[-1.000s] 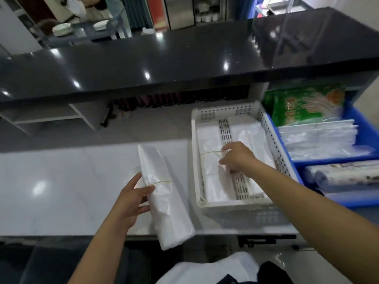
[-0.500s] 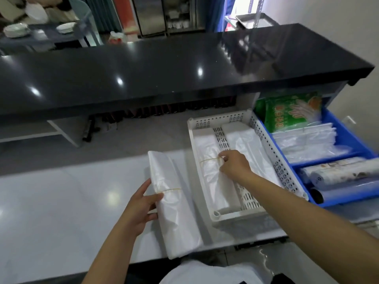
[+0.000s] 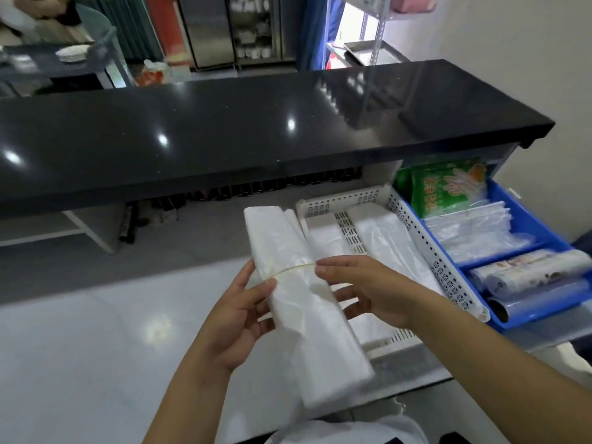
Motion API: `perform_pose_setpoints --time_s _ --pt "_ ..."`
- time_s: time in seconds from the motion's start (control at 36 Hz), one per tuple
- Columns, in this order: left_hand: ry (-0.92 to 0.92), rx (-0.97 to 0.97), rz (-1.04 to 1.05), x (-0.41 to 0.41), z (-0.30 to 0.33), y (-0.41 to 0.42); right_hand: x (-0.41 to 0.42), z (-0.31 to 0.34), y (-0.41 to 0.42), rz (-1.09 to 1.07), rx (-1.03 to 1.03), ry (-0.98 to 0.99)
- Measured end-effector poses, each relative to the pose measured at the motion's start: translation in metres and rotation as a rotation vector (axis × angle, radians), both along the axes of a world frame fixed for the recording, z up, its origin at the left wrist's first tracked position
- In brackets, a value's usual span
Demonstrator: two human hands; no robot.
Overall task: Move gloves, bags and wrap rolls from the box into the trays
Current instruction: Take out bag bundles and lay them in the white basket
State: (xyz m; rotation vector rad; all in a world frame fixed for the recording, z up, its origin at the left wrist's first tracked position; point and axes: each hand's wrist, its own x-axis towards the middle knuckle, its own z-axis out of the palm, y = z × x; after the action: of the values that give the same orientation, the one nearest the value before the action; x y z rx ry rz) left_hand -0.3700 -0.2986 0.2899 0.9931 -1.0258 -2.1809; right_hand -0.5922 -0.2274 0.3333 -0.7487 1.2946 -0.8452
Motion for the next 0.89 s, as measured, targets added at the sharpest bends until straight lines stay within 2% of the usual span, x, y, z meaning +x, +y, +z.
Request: perform_pose_setpoints --time_s 0.08,0.28,0.47,0.64,0.75,0.89 --pt "0.015 0.008 -0.078 -0.015 0.007 0.003 -0.003 0.01 0.004 0.021 -0.016 0.017" --pt "0.003 -0.055 -0.177 -0.04 0.012 0.011 -0.019 0.009 0.026 -0.133 -0.022 0.095" --pt "-0.056 -0.136 -0.275 -0.068 0.017 0.009 -0.044 0.002 0.044 -0.262 0.001 -0.021" --pt "-0.256 -0.044 0.084 -0.082 -0.019 0.005 -0.079 -0.02 0.056 -0.344 0.117 -0.111" --pt "-0.288 -0.034 0.053 -0.081 -0.038 0.017 -0.106 -0.036 0.046 -0.395 0.167 -0.047" --pt "-0.313 -0.043 0.016 -0.081 -0.041 0.023 -0.124 -0.045 0.009 -0.289 0.143 -0.004"
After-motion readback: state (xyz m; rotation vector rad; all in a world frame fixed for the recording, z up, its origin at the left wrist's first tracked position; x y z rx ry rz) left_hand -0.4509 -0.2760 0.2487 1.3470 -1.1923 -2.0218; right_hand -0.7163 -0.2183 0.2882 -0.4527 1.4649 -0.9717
